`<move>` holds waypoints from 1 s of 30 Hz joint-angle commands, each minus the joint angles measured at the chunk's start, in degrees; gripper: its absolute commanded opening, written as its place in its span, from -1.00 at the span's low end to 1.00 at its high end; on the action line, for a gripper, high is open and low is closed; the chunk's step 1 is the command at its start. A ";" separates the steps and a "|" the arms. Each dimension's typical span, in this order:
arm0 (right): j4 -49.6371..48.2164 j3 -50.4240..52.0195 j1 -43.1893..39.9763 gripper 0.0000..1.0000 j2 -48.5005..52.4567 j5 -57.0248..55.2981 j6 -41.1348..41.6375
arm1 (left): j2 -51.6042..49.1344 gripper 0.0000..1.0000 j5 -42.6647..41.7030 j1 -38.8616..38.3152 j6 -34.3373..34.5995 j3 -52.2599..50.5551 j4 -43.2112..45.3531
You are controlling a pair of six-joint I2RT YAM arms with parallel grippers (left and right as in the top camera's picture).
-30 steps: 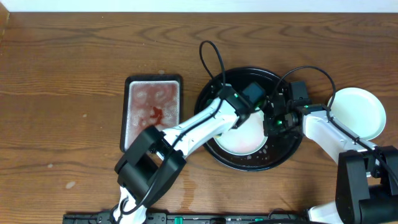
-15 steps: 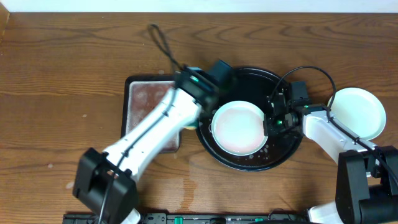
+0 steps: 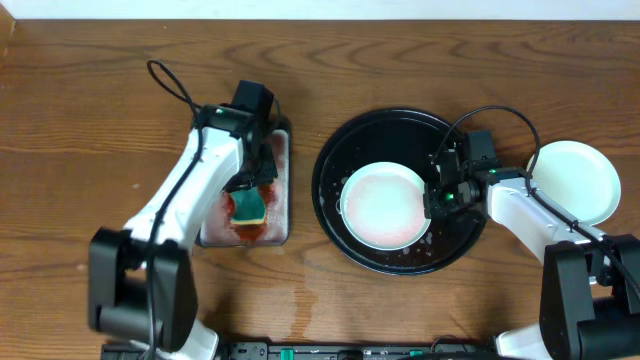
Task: Clean dirty plates on tray and stack at the side
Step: 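Return the sponge to the basin with the left gripper, then lift the blue-green plate with right gripper, tilting it upward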
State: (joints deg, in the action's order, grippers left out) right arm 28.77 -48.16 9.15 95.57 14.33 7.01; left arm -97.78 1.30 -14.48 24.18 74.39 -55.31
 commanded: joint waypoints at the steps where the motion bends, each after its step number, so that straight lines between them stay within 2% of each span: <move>1: 0.37 0.85 0.44 -0.97 0.52 -2.49 -0.87 | 8.68 0.10 -2.82 -0.11 -2.08 0.63 -1.66; 4: 0.83 0.79 0.46 -0.97 -2.62 -2.54 -0.81 | 14.58 0.29 -2.84 -0.11 -2.05 0.63 -3.85; 8: 0.92 0.79 1.68 -0.97 -10.01 -4.61 -0.20 | 21.55 0.40 -2.84 -0.11 -2.05 0.63 -7.10; 11: 0.90 0.79 4.13 -0.97 -16.17 -8.74 -0.63 | 25.38 0.47 -2.84 -0.11 -2.05 0.63 -9.05; 13: 0.94 0.79 6.32 -0.98 -20.33 -13.14 -1.11 | 27.30 0.61 -2.82 -0.11 -2.08 0.63 -9.77; 21: 1.88 0.79 17.27 -0.98 -31.23 -36.68 -3.15 | 29.62 0.65 -2.82 -0.09 -2.08 0.61 -10.03; 30: 1.62 0.79 29.55 -0.98 -32.24 -54.64 -5.01 | 29.62 0.65 -2.82 -0.09 -2.08 0.61 -10.03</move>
State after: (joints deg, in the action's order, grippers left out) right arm 30.59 -47.13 35.22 63.90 -29.54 3.01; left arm -68.27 -1.39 -14.57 22.44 74.46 -65.17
